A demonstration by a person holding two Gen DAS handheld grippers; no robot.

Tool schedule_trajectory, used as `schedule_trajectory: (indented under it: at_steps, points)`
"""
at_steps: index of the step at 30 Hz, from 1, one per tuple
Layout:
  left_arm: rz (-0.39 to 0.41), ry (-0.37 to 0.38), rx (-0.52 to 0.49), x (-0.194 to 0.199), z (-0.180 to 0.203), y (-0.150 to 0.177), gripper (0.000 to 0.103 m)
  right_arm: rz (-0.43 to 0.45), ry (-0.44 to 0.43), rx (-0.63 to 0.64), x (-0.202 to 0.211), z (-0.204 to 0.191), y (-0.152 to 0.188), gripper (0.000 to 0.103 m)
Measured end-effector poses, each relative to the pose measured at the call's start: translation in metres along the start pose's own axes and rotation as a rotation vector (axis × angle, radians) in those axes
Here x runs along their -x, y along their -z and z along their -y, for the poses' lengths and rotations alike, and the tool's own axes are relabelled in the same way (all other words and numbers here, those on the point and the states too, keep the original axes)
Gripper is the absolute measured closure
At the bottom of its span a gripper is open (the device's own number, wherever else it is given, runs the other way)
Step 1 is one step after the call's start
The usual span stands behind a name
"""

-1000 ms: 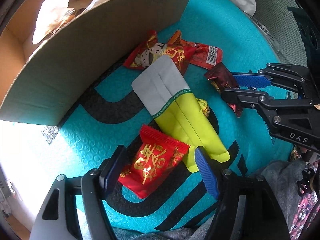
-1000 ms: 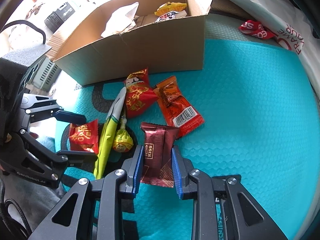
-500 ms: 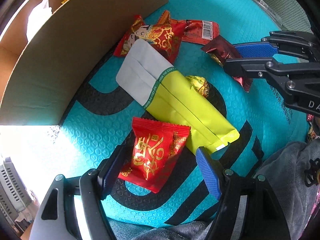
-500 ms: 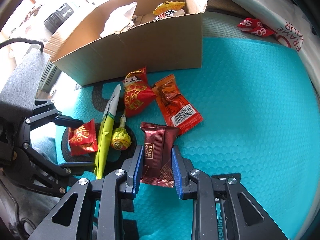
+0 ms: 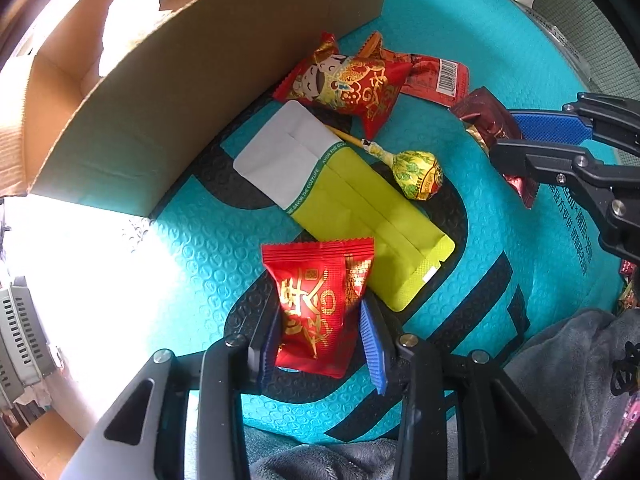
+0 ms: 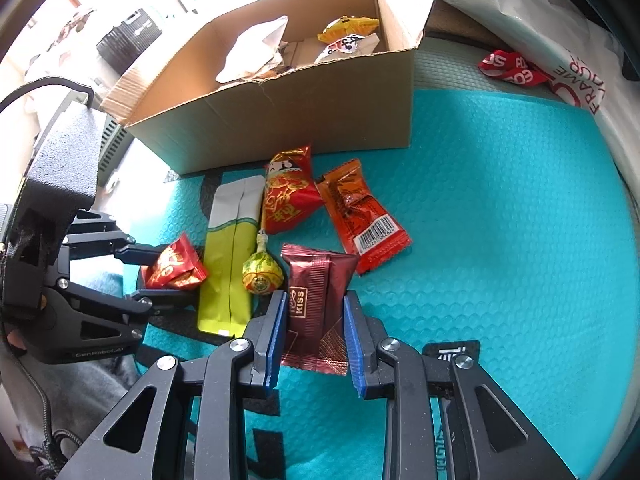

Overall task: Organize snacks
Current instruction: 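Lift both packets off the mat and raise them toward the box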

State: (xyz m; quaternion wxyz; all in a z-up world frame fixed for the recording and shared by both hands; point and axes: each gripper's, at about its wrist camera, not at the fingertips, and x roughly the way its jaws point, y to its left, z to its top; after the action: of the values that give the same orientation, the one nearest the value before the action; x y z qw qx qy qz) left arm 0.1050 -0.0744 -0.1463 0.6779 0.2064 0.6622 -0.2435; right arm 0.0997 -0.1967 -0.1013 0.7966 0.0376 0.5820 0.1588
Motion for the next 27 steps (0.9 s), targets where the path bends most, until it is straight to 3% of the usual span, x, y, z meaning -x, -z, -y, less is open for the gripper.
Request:
schedule_trajectory:
  at_steps: [11, 22, 27]
  points:
    - [0.129, 0.059, 0.098, 0.044, 0.033, 0.036, 0.068, -0.002, -0.029, 0.035, 0.018, -0.01, 0.013, 0.076]
    - [0.285, 0.111, 0.245, 0.092, 0.018, 0.071, 0.068, 0.027, -0.059, 0.045, 0.044, -0.019, 0.02, 0.076]
    - [0.355, 0.075, 0.274, 0.112, -0.002, 0.051, 0.068, 0.05, -0.068, 0.076, 0.056, -0.027, 0.016, 0.076]
